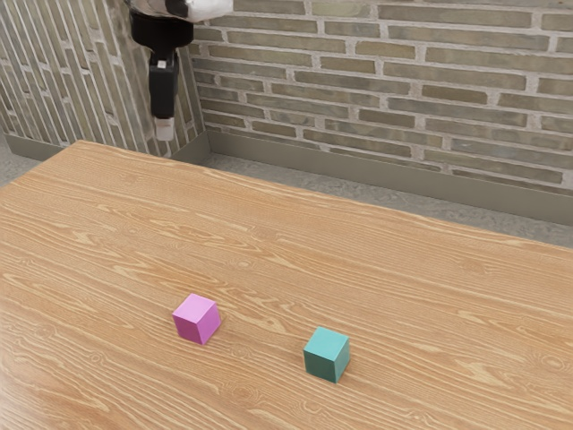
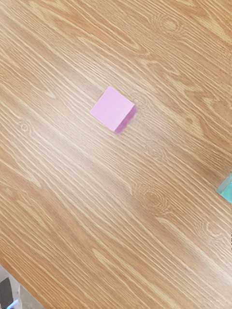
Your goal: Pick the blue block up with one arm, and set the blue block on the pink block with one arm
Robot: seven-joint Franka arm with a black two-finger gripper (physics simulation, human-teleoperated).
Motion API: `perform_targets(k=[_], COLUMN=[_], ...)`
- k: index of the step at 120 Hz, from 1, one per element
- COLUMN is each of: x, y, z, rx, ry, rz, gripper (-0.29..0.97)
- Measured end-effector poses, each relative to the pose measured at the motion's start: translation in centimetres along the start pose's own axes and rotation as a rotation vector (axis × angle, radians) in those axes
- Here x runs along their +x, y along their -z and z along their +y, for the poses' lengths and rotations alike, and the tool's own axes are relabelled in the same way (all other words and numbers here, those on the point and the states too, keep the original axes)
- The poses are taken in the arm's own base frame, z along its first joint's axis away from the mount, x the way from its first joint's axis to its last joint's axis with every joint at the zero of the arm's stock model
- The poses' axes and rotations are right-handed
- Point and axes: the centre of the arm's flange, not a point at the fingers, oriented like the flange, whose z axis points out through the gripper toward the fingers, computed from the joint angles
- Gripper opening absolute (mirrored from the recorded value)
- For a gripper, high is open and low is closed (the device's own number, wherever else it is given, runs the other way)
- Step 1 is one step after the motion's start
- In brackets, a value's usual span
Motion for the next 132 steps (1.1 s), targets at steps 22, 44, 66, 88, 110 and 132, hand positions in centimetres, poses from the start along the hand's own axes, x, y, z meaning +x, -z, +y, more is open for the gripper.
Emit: perform_targets(k=[22,44,66,88,110,132], x=[2.6,5.0,4.7,9.5,10.6,11.3], y=[0.0,-7.1,-14.4,-19.2,-24.4,-27.6], z=[2.4,1.8,2.2,8.3,7.0,3.8], rx=[0.017,-0.106,-0.142,-0.14,-0.196,-0.214], ry=[-0.115,-0.173,-0.155,-0.244,-0.139,-0.006], rz=[0.0,-0.046,-0.044,-0.032,0.005,0.046], gripper=[0.68,0.68,0.68,0.68,0.68,0.68])
